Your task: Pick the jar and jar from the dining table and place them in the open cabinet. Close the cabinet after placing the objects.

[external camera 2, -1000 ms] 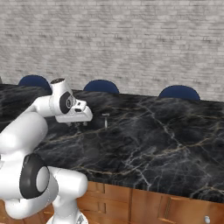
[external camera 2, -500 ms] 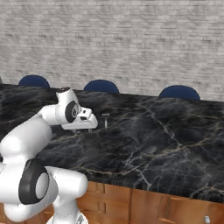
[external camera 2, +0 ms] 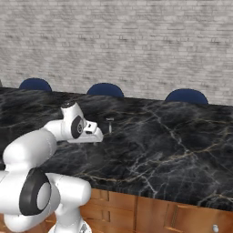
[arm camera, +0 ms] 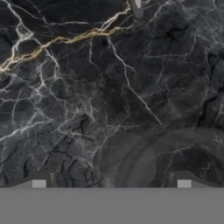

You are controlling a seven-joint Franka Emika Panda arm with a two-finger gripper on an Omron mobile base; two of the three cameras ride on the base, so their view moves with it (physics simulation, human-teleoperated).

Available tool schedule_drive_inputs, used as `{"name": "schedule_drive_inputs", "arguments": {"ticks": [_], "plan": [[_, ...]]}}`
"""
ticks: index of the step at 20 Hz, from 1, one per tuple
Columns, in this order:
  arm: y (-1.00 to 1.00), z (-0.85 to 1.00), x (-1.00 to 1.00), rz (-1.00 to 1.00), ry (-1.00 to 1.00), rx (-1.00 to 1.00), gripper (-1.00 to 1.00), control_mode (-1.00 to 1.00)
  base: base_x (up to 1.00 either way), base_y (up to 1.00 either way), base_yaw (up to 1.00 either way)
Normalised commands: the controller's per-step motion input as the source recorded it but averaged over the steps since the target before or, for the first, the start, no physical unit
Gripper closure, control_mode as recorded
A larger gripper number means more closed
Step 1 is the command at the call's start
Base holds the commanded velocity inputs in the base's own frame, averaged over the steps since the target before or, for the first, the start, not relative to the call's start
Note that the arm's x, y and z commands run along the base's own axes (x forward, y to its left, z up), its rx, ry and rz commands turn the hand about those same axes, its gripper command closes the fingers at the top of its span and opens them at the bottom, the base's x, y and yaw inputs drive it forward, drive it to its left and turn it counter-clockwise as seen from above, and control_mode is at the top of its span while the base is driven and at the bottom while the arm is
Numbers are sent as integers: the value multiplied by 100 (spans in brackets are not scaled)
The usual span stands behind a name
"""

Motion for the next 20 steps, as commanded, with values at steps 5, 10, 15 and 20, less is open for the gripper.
{"name": "schedule_drive_inputs", "arguments": {"ticks": [5,10,15,20], "plan": [[0,-73,0,0,8,1,100,-100,0,0,0],[3,-36,0,0,11,0,100,-100,0,0,0],[4,-9,0,0,3,0,100,-100,0,0,0],[0,0,-2,0,0,0,100,-100,0,0,0]]}}
